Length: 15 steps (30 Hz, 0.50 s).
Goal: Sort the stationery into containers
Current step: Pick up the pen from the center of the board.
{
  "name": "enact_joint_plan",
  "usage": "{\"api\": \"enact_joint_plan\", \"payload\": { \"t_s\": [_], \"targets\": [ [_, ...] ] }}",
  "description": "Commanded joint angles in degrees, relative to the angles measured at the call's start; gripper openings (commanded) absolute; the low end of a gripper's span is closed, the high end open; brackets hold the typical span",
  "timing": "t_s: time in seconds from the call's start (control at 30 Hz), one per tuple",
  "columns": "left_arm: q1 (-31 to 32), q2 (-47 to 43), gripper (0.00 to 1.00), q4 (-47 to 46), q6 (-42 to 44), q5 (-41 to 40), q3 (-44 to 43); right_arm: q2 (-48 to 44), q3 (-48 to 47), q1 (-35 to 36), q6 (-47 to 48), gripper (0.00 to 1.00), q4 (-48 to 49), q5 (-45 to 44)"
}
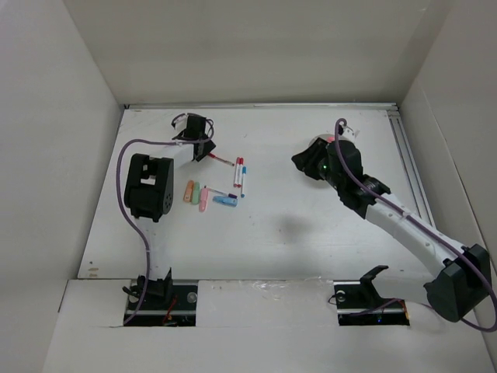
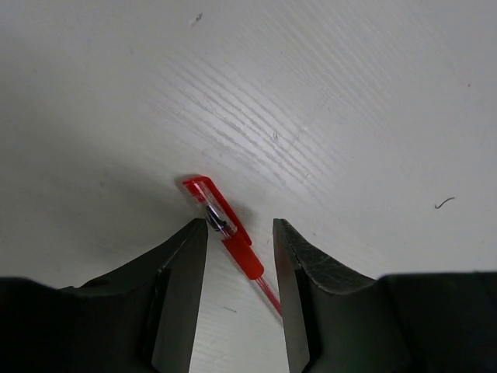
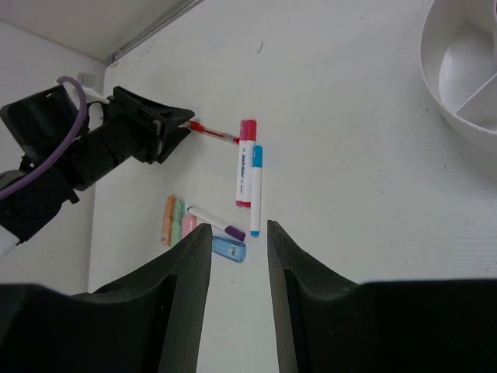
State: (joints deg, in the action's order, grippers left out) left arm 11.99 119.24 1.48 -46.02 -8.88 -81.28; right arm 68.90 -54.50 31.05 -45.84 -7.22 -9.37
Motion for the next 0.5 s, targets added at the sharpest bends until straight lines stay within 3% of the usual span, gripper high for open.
{"api": "enact_joint_plan", "payload": {
  "t_s": [0.0,0.3,0.47],
  "targets": [
    [-1.87,2.22,0.36,5.2,2.51,-2.01,-4.85,-2.63,-1.93,-0.37,0.84,0.41,1.25,0.66],
    [-3.29,12.41,0.34,16.71,10.07,-2.01,-21.99,-3.16,-1.93,-0.9,0.84,0.41,1.25,1.72],
    [-1.27,10.32,0.32,14.18,10.69,-2.01,-19.37,-3.25,-1.93,-1.43,0.84,0.41,1.25,1.72]
  ]
}}
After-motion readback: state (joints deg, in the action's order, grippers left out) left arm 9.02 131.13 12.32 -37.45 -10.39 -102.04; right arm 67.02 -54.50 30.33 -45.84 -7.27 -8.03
